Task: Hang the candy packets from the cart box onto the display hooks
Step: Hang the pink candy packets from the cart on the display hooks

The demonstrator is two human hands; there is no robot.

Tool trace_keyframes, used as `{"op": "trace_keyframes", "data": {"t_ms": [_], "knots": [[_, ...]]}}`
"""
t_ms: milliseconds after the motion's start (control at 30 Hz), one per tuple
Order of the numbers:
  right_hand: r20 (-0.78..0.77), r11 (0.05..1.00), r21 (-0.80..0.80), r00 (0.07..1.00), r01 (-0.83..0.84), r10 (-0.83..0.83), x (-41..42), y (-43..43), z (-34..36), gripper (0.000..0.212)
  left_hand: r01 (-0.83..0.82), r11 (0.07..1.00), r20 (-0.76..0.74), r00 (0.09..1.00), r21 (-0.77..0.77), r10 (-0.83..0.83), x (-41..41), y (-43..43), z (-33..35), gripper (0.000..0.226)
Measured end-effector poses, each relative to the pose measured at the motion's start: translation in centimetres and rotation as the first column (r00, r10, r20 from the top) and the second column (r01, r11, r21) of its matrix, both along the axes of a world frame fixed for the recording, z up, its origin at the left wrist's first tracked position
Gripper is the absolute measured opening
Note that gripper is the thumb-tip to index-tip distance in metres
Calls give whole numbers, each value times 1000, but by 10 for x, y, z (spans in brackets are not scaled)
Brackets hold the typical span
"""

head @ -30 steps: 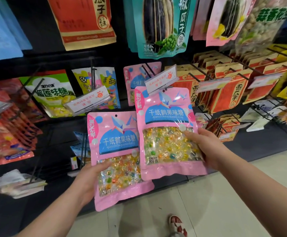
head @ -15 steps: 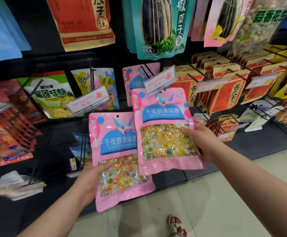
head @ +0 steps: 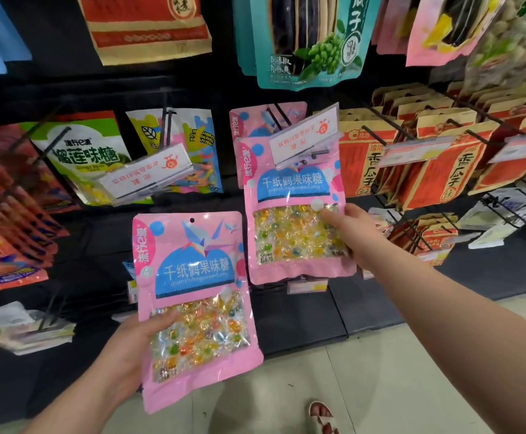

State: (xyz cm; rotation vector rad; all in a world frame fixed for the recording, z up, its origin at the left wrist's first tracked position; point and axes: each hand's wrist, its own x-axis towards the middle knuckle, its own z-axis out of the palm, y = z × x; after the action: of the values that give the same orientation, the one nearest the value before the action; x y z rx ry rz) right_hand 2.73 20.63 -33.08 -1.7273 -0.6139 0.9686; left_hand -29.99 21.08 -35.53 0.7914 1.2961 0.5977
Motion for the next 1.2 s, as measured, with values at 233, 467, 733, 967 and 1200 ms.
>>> {"op": "trace_keyframes", "data": {"t_ms": [233, 467, 733, 967, 1200], "knots": [[82, 999, 50, 997, 2, -6, 9, 32, -36, 14, -2, 1000, 42, 999, 10, 1, 1, 9, -15, 32], [158, 998, 61, 987, 26, -36, 27, 42, -59, 13, 20, 998, 111, 993, 60, -27, 20, 8, -31, 43], [-28, 992, 88, 995, -90, 93, 0, -26, -51, 27, 170, 982, 181, 967, 78, -182, 70, 3, -30, 21], [-190, 965, 238, 970, -107, 155, -21, -75, -41, 35, 243, 963, 233, 936, 114, -264, 112, 5, -24, 35], [-94, 966, 257, 995, -8, 34, -11, -70, -33, 33, 241, 945, 217, 933, 220, -288, 130, 10, -14, 39]]}}
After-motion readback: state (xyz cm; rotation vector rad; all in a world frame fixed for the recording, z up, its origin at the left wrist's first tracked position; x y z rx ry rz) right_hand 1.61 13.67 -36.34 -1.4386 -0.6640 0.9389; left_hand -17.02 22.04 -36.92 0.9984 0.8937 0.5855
